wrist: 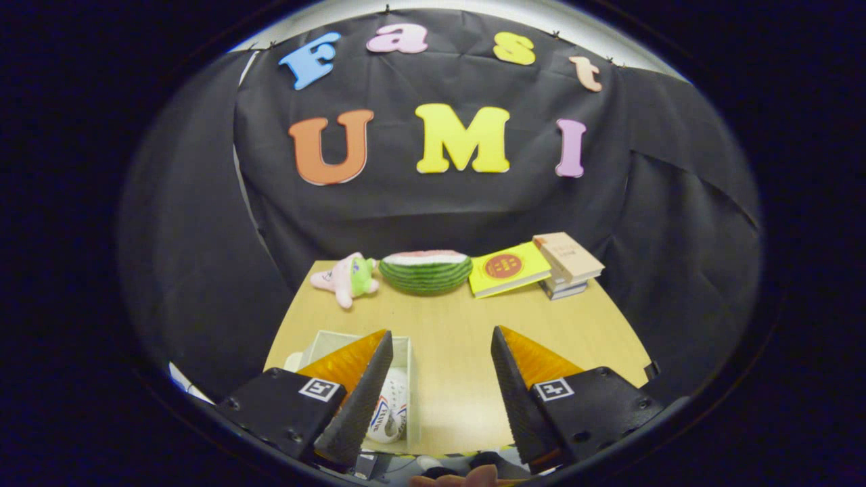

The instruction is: Open the storage box then place both shoes into the box .Put the left shoe in first, then the right shoe, with the right side of both shoes facing outward in a uniform manner.

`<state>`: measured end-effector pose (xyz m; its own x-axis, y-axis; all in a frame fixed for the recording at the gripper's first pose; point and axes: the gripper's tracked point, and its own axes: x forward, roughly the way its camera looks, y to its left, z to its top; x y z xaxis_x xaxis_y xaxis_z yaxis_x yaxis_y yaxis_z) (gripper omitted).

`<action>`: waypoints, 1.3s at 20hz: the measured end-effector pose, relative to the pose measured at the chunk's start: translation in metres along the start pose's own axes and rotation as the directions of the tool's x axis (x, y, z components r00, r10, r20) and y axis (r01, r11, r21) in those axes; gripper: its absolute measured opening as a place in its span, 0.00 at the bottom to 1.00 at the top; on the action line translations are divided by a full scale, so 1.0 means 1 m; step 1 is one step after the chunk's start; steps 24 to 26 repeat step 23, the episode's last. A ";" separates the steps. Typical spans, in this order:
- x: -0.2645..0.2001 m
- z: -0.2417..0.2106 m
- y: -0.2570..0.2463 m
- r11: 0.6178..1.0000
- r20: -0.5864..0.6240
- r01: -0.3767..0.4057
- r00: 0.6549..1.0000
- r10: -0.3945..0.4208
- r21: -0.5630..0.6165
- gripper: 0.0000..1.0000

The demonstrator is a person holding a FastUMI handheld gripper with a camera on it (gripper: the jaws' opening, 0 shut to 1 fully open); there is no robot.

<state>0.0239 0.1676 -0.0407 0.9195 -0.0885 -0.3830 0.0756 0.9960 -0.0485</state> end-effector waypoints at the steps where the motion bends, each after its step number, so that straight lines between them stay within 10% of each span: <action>1: -0.008 0.007 -0.017 1.000 0.046 0.025 0.999 -0.024 -0.012 0.94; 9: -0.071 0.031 -0.081 0.998 0.324 0.068 0.944 -0.067 0.008 1.00; 26: -0.064 0.022 -0.116 0.994 0.310 0.071 0.946 -0.094 0.083 1.00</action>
